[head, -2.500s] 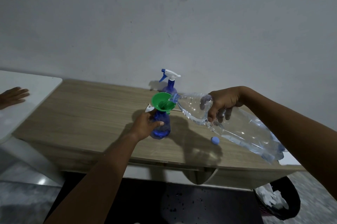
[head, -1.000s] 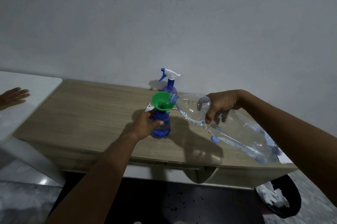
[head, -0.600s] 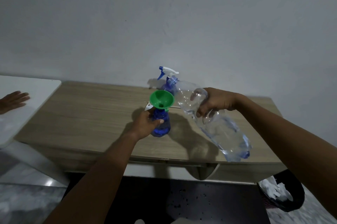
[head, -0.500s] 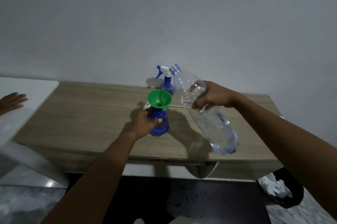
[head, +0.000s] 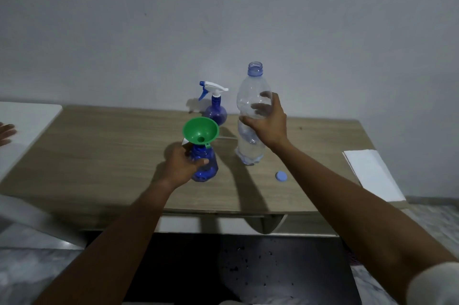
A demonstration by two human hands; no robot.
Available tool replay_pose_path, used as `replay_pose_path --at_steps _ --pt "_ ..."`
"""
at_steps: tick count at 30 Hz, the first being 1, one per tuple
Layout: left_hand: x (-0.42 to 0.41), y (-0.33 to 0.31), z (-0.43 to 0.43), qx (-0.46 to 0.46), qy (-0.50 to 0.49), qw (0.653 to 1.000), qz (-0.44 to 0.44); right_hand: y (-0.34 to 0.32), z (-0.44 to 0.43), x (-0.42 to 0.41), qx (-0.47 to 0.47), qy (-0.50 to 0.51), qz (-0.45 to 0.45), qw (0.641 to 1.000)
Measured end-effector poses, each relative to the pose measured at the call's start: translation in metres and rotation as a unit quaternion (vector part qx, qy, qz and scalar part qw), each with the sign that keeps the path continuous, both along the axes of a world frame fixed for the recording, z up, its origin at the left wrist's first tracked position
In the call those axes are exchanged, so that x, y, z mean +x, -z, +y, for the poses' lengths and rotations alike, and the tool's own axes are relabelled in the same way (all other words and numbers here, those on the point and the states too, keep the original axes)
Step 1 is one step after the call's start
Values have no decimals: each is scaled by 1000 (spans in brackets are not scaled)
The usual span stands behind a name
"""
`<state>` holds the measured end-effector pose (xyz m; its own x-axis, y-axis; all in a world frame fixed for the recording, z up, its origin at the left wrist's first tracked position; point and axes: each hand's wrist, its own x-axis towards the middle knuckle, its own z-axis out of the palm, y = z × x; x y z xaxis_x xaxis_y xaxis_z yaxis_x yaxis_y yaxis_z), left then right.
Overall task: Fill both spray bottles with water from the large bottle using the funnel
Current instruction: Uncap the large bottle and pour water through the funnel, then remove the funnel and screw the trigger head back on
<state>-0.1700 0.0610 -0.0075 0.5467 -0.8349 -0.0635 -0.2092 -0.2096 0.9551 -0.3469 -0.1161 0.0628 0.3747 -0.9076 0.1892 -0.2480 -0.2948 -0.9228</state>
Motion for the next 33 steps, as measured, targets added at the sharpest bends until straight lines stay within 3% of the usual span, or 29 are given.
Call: replay_pose_path --at_steps 28,30,33 --pt "5 -2 5 18 40 999 -1 41 -11 -15 8 15 -3 1000" --pt "6 -3 6 16 52 999 0 45 1 -18 -2 66 -12 998" --pt "7 -1 7 15 65 998 -8 55 31 -18 -94 213 -25 972"
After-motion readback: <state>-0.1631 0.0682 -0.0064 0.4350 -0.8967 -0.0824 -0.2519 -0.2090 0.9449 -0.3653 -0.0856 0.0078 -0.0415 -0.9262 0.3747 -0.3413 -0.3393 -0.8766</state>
